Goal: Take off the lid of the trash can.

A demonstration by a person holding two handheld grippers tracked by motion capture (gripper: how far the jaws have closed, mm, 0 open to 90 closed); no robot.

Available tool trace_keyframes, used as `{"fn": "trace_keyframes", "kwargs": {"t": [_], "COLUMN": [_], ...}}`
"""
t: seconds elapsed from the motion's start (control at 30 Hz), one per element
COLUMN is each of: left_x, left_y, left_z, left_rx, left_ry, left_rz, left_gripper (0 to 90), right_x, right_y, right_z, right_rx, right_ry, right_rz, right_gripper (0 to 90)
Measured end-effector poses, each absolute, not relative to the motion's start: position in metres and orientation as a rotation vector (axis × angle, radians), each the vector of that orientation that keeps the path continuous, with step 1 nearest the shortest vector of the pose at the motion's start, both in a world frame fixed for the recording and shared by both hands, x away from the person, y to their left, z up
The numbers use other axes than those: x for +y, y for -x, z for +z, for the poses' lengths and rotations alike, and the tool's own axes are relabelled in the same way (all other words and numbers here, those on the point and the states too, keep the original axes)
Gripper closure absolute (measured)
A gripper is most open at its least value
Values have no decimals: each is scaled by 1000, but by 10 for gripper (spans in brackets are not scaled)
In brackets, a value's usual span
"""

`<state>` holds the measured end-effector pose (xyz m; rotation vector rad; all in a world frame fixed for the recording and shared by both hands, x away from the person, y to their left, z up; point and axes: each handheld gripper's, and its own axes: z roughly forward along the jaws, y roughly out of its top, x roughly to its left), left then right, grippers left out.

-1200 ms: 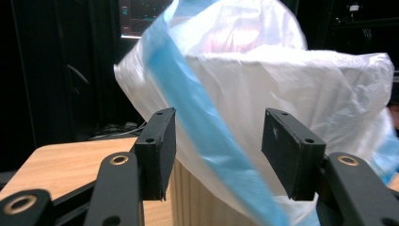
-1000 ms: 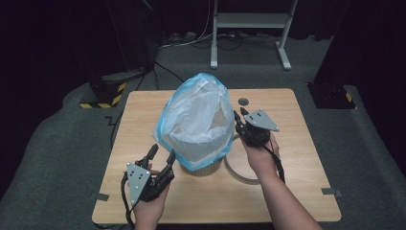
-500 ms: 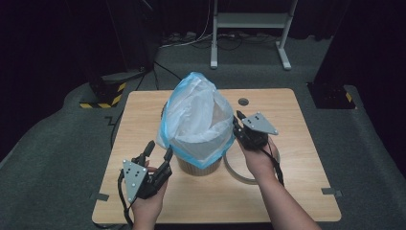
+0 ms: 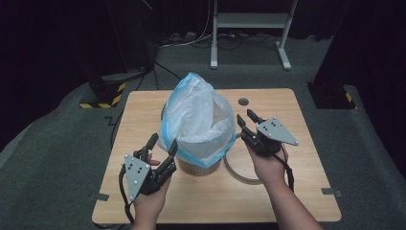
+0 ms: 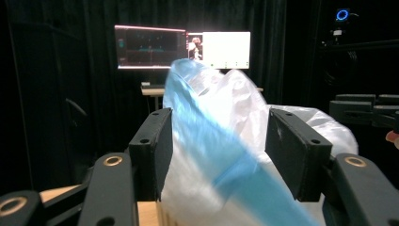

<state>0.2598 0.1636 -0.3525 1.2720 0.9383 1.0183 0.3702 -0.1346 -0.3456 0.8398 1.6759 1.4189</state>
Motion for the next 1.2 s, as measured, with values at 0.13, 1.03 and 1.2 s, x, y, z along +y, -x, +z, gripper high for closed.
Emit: {"fn": "trace_keyframes", "kwargs": {"t": [0.13,1.03,1.2], "left_x": [167,200,181], "left_y": [-271,-326,-307], "left_z": [-345,-439,-448], "left_rx": [947,1209,1134], "left_ry": [-1261,-1431,-1476], "left_rz": [1011,833,866], "left_gripper": [417,898,898], "right_x": [-133,-128,-123], "right_y": [-366,-355,-355], "right_z": [-343,-350,-372], "right_rx": [1669,1690,1761], "right_ry": [-840,-827,-866], "right_rz": [1466,1443,1388], "right_gripper": [585,634,653]}}
